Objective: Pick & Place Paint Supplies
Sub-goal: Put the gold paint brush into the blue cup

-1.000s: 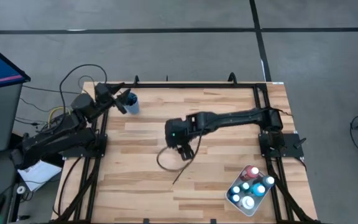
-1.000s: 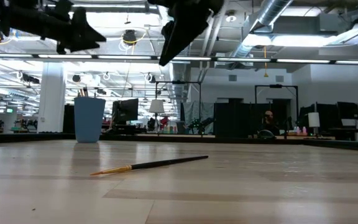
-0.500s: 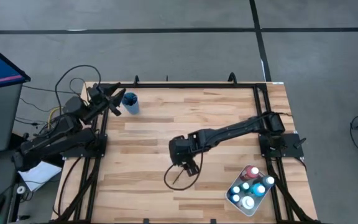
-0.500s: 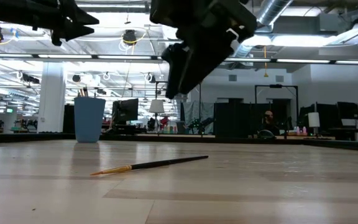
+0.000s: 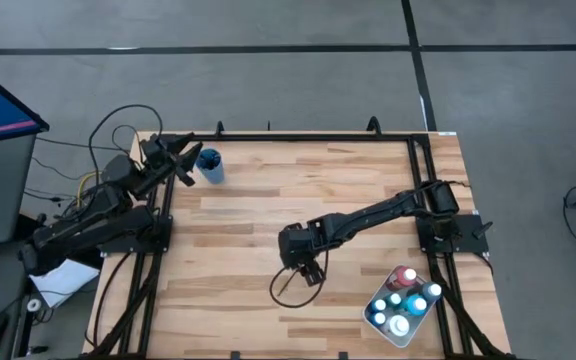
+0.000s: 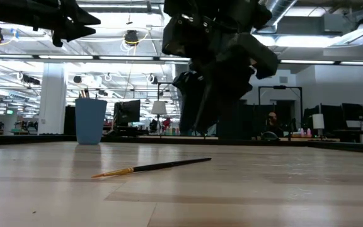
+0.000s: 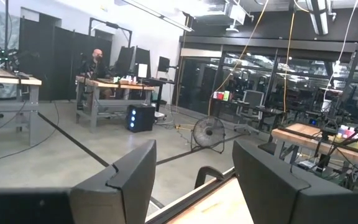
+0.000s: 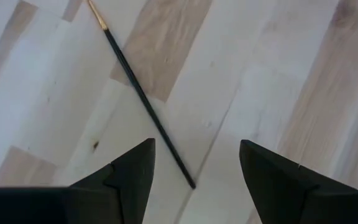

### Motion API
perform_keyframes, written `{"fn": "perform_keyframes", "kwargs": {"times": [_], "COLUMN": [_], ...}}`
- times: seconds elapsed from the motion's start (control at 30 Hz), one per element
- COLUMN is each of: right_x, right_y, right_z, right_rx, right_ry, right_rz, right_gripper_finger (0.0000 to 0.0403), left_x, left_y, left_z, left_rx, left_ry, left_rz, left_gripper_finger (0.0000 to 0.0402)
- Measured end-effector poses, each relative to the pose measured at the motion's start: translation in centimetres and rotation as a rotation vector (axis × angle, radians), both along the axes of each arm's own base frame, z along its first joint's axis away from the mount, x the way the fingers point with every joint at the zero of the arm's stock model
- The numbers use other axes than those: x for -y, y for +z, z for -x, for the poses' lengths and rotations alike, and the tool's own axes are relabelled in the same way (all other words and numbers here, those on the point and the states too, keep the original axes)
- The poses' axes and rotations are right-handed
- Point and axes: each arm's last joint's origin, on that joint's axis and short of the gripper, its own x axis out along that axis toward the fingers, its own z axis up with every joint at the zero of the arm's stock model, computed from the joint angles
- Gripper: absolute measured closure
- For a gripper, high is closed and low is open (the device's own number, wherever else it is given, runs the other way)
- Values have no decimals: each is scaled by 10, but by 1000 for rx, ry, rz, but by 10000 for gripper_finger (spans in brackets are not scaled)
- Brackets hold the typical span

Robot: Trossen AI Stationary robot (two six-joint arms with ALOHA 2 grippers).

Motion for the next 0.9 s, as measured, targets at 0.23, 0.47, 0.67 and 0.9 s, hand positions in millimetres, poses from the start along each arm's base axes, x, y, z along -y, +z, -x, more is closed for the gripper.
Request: {"fn": "perform_keyframes", "kwargs": {"times": [0.23,0.47,0.67,0.9], "right_x": [0,2,1,-4], "right_y": [-16,-29,-50,-57], "right_z": [6,12,17,14], "right_rx": [8,12,-46,-59], "right_ry": [21,25,69,63], "right_rz": [-31,-43,-7,59], "right_gripper_finger": [189,206,241,314], "left_x": [0,0,0,0], "left_y": [0,0,0,0], "left_z": [0,0,0,0], "left_rx": [0,-1,-5,-22], "left_ry": [0,5,9,19], "left_rz": [0,-1,-4,-23], "left_gripper_finger": [198,198,198,198]}}
